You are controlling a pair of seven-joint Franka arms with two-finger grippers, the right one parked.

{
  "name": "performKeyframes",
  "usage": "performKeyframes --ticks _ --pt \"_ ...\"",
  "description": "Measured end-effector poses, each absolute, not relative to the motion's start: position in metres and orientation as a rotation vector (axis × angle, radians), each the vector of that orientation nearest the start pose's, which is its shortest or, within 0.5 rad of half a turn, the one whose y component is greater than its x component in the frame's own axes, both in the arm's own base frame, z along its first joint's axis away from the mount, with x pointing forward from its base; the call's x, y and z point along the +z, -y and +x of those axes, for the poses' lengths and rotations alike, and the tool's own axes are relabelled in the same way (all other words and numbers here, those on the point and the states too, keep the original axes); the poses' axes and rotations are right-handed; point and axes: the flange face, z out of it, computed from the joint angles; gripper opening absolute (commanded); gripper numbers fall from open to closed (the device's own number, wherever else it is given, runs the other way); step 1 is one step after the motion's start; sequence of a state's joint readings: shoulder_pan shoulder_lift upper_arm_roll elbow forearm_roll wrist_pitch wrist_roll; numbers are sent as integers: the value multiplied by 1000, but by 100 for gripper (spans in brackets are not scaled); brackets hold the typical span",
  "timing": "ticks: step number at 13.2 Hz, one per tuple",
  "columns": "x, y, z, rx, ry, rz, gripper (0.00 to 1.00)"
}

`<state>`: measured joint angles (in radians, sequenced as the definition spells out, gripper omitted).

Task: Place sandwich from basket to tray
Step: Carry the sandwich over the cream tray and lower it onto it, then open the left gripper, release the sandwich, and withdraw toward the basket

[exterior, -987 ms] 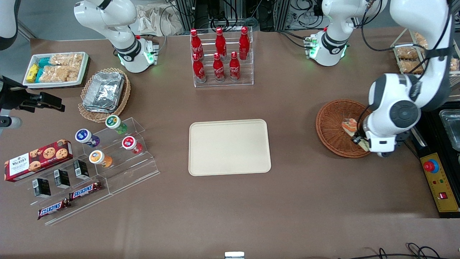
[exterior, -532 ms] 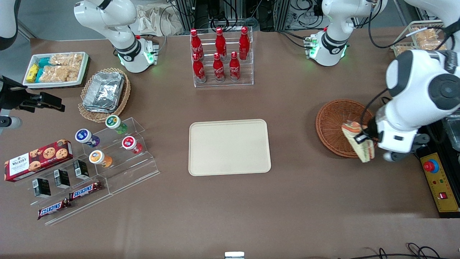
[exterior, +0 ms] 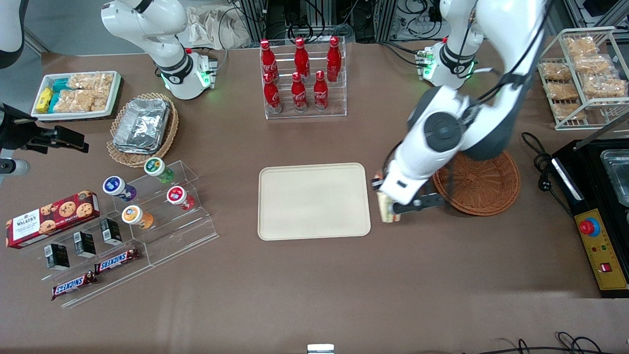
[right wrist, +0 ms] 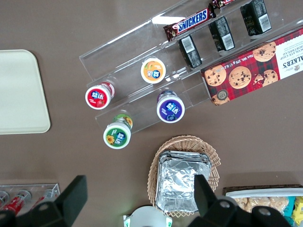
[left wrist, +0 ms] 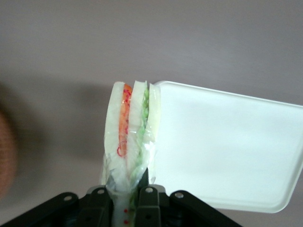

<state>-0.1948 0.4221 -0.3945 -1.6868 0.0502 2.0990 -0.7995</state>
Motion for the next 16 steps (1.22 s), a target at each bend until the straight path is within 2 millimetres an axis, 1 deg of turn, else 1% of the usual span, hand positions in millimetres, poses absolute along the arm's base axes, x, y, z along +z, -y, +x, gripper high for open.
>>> performKeyframes --ticks 1,2,3,4,6,7,9,13,16 --pt "344 365 561 86 344 -3217 0" --pt "318 382 554 95 326 -3204 0" --pt "298 396 547 110 304 -3198 0" --pt "283 406 542 122 284 -3200 0" --pt "262 413 540 98 240 -3201 0" --pt "255 412 541 81 216 -3190 7" --pt "248 410 541 77 198 -3177 99" --pt "249 410 543 65 199 -3182 100" --pt "258 409 548 42 249 -3188 100"
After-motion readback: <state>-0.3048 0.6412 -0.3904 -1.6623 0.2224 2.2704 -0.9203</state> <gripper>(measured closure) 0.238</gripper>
